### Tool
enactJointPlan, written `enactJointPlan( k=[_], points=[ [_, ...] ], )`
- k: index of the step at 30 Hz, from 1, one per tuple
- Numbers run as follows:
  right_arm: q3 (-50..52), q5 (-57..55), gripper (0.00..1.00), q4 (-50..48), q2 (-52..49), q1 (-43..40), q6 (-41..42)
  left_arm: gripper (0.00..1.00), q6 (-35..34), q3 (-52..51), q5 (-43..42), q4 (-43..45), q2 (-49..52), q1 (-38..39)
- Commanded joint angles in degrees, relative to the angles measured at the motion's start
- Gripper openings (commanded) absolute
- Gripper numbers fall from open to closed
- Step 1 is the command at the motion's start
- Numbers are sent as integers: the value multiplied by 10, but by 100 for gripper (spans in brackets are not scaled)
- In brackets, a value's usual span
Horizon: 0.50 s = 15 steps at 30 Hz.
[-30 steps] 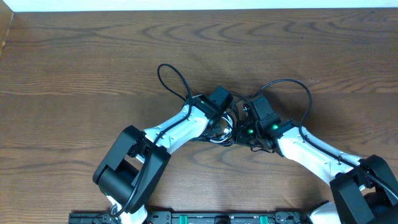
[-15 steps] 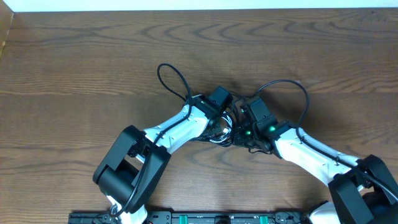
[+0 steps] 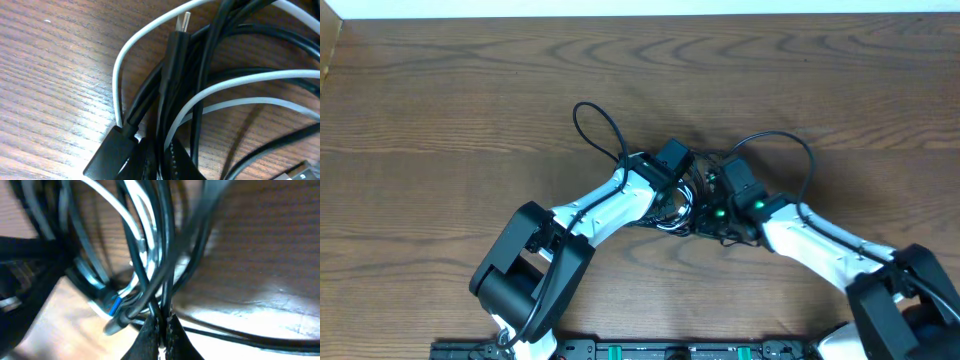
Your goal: Untangle cables
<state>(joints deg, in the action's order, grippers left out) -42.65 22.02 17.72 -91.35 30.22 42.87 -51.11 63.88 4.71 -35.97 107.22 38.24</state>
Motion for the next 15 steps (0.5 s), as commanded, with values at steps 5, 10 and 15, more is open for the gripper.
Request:
enactJointPlan(
  k=[5,10,15],
  points=[
    [3,83,1,61,122,-91,-66,8,5,-10,14,-11,22,-7],
    [3,79,1,101,205,-143,-94,8,5,-10,14,-11,22,-7],
    [3,79,1,98,286,-176,-133,8,5,-10,14,-12,22,-13]
  ],
)
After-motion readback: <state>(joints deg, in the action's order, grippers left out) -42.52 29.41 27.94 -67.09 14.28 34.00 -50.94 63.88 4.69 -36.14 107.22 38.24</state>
